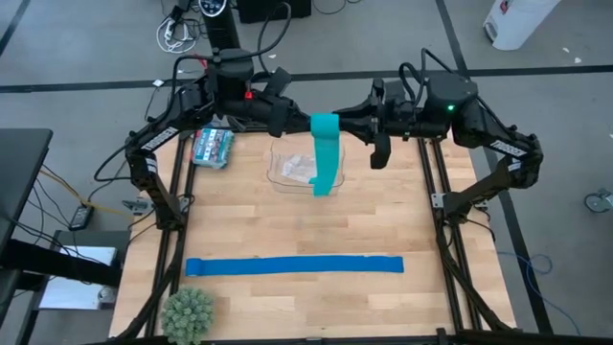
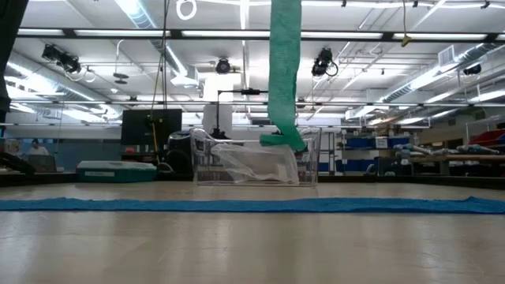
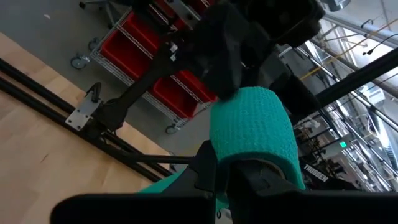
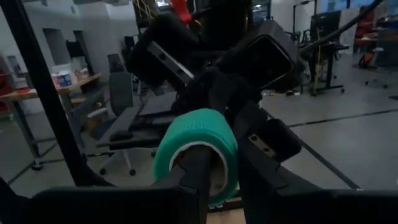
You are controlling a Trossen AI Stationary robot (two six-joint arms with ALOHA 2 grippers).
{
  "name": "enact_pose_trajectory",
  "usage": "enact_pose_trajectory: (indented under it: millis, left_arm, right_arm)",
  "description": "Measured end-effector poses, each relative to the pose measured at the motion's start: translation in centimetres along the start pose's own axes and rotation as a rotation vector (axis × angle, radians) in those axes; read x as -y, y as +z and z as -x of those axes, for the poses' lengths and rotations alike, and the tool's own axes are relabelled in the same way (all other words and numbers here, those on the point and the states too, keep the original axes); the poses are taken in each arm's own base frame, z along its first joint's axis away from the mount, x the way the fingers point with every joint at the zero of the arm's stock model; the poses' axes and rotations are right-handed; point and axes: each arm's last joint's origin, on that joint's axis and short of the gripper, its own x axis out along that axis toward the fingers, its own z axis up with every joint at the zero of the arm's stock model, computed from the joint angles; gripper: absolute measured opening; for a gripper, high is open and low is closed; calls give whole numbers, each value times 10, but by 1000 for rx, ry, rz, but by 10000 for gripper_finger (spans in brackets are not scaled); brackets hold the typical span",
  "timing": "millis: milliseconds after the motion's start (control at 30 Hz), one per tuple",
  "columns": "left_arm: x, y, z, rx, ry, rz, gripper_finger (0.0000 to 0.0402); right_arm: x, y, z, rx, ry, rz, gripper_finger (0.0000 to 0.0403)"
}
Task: Roll bandage
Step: Roll the green bandage
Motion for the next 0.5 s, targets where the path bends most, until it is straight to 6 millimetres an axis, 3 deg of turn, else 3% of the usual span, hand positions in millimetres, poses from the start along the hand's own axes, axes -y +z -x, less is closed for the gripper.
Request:
enact_pose_trajectory:
  millis: [167,333,500]
  left_arm:
    - [-1,-1,-1,-17,0,-1,22]
    - [0,0,0,-8,-10,-53,25]
    - [3,1,2,24,-2,-162,61]
  right_arm:
    - [-1,-4,-8,-20,41,-7,58]
    - [-1,-4,-6,-19,51,-47,7]
    - [0,-1,-2,-10,64,-64,1]
